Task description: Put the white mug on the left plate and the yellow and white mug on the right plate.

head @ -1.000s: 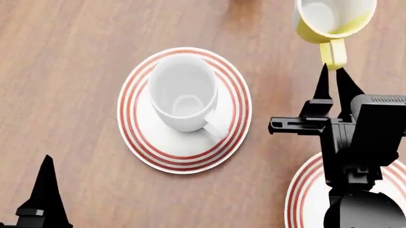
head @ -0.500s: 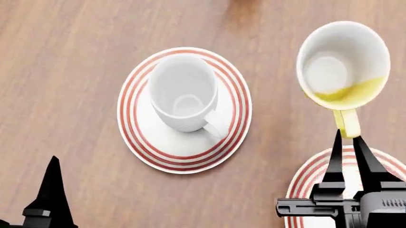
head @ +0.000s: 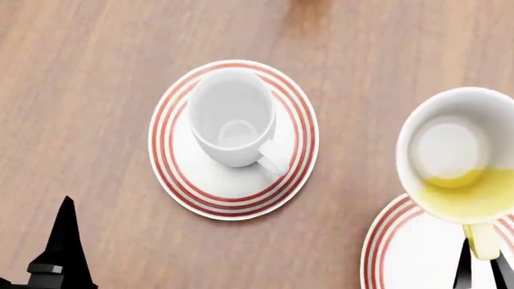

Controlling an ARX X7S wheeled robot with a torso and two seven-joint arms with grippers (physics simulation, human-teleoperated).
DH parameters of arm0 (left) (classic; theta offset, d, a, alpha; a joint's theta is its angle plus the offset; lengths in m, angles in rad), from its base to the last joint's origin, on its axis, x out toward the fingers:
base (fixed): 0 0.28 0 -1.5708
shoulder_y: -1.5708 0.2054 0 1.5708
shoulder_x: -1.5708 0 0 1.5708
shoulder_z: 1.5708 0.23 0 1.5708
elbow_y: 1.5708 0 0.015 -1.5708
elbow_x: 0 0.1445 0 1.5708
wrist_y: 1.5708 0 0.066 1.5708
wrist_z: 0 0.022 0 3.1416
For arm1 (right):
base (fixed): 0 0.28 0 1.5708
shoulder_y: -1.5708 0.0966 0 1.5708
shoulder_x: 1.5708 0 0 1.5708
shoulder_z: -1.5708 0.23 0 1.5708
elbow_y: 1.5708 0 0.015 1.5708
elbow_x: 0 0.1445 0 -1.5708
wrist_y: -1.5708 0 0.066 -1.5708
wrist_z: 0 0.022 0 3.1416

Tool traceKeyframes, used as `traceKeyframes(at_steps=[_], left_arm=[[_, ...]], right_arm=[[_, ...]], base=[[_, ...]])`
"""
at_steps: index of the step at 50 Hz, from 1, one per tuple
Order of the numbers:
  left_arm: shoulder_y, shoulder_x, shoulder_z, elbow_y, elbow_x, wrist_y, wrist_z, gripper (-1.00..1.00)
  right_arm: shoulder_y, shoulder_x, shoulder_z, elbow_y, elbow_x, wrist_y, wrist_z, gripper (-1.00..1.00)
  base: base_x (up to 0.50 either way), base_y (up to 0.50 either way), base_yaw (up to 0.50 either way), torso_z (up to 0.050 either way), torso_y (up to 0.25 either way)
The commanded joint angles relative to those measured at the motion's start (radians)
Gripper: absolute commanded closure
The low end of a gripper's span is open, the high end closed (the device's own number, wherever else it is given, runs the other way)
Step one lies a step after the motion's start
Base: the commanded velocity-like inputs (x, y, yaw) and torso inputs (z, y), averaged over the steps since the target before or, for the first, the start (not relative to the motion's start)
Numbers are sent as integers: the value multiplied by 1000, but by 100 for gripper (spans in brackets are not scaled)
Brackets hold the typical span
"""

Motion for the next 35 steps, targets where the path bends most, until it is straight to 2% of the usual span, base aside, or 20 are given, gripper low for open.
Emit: traceKeyframes(at_steps=[1, 9, 35], left_arm=[[-2, -1, 1, -4, 0, 3, -1, -100], [-1, -3, 2, -5, 1, 7, -1, -100], [-7, -9, 0, -4, -7, 5, -8, -100]], right_arm=[[-173, -19, 62, -87, 23, -94, -8, 100], [-272, -31, 78, -68, 69, -135, -29, 100], [-349, -37, 86, 62, 121, -228, -39, 100]], base=[[0, 0, 0, 0, 0], [0, 0, 0, 0, 0], [0, 0, 0, 0, 0]])
